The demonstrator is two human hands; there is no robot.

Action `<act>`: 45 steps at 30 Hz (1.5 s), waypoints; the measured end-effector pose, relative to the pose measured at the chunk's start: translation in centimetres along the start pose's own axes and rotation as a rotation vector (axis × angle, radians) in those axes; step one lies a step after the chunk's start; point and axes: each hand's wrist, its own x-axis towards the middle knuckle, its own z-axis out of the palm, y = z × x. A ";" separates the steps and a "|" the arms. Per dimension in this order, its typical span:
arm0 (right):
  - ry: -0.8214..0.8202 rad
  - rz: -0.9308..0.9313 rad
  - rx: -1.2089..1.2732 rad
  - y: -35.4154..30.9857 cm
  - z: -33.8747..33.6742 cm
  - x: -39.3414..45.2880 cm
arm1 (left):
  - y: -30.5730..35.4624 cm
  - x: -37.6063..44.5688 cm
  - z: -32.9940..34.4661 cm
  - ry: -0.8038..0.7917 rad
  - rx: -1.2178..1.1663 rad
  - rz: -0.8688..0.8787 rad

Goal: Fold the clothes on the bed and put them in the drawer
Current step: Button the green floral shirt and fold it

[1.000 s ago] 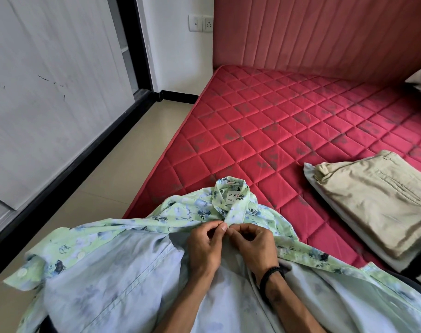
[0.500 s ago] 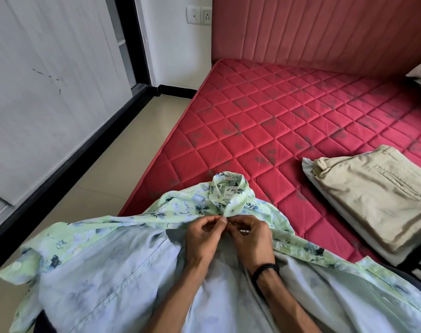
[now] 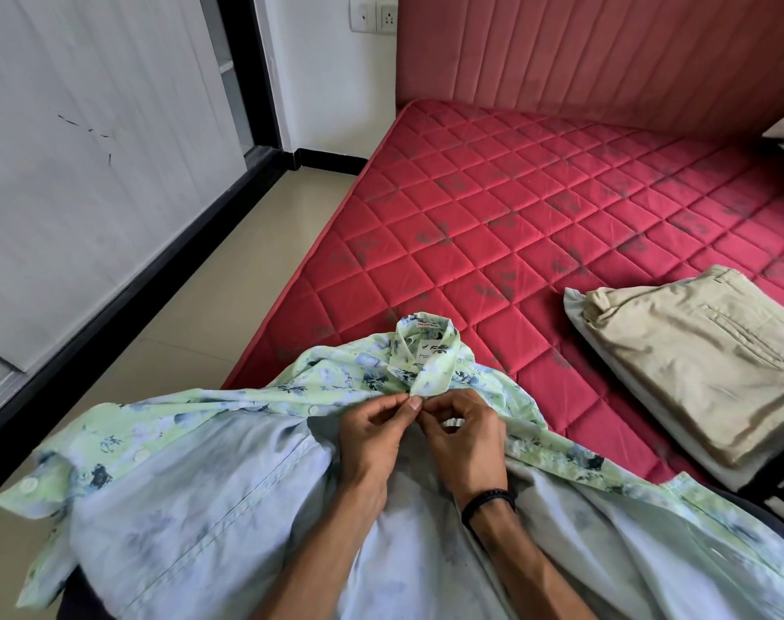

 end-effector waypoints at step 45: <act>-0.262 0.556 0.525 0.9 -0.5 2.0 | -1.1 1.3 -0.5 -0.128 0.192 0.133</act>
